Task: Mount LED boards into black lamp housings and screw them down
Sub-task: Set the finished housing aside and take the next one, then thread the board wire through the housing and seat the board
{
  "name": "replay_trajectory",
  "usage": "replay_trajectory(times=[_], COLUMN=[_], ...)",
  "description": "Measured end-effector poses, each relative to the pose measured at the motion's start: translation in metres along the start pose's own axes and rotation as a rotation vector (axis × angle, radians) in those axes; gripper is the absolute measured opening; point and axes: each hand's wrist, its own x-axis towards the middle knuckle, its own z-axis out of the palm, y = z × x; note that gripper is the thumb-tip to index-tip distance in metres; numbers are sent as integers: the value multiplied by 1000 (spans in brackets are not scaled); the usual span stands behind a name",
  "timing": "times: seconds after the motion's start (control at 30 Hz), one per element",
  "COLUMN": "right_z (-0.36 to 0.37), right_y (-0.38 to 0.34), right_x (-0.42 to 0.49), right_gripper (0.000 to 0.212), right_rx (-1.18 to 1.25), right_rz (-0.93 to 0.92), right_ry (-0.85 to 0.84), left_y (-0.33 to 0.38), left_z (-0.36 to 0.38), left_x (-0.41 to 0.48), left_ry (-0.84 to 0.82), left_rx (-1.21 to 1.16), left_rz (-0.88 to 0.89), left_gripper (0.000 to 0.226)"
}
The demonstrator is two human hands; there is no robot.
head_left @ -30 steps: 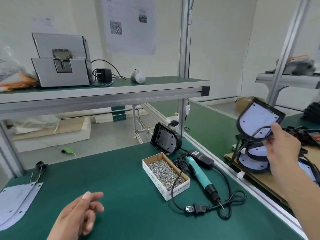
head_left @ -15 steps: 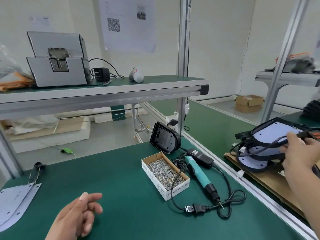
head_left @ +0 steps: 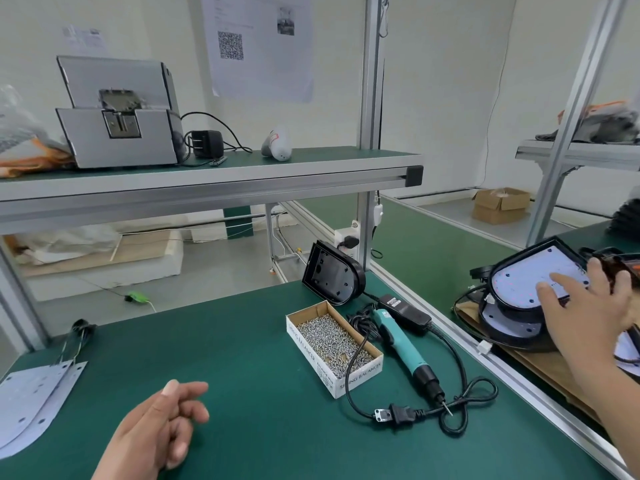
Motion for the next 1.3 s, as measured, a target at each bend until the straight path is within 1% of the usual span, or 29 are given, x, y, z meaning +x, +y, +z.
replay_trajectory(times=[0.07, 0.17, 0.27, 0.3, 0.33, 0.43, 0.5, 0.6, 0.73, 0.8, 0.9, 1.0, 1.07, 1.13, 1.2, 1.3], right_z=[0, 3, 10, 13, 16, 31, 45, 69, 103, 117, 132, 144, 149, 151, 153, 154], right_y=[0, -9, -36, -50, -65, -115, -147, -194, -241, -256, -271, -280, -284, -284, -281, -275], right_x=[-2, -4, -11, -15, -20, -43, -55, -64, -66, -64, -63, -63, -62, -61, -59, -58], right_gripper=[55, 45, 34, 33, 31, 16, 9, 12, 24, 30, 40, 50, 47, 39, 33, 32], right_rx=[25, 45, 95, 121, 154, 245, 258, 245, 112, 51, -34, -142, -200, -229, -211, -180], right_rz=[-41, -149, -340, -407, -435, -388, -430, -525, -584, -595, -604, -640, -663, -704, -748, -794], right_ry=[53, 155, 204, 172, 98, -182, -291, -381, -450, -463, -472, -458, -448, -406, -354, -306], left_y=[1, 2, 1, 1, 1, 1, 2, 4, 6, 8, 12, 14, 15, 16, 15, 15], left_z=[2, 3, 3, 3, 4, 6, 7, 6, 7, 8, 10, 10, 9, 9, 8, 7], left_x=[0, -2, -3, -3, -3, -4, -5, -7, -10, -12, -14, -16, -17, -17, -17, -17], left_ry=[2, 4, 4, 5, 7, 7, 0, -10, -17, -26, -34, -43, -51, -57, -66, -68], left_rx=[0, 1, 9, 7, 3, 2, -1, -8, 6, 21, 30, 24, 17, 12, 19, 23], left_rz=[-2, -2, 2, 1, 1, 3, 1, 0, 3, 5, 5, 7, 2, -4, -7, -5], left_gripper=[57, 58, 58, 58, 57, 56, 55, 53, 52, 52, 58, 57, 56, 56, 55, 54])
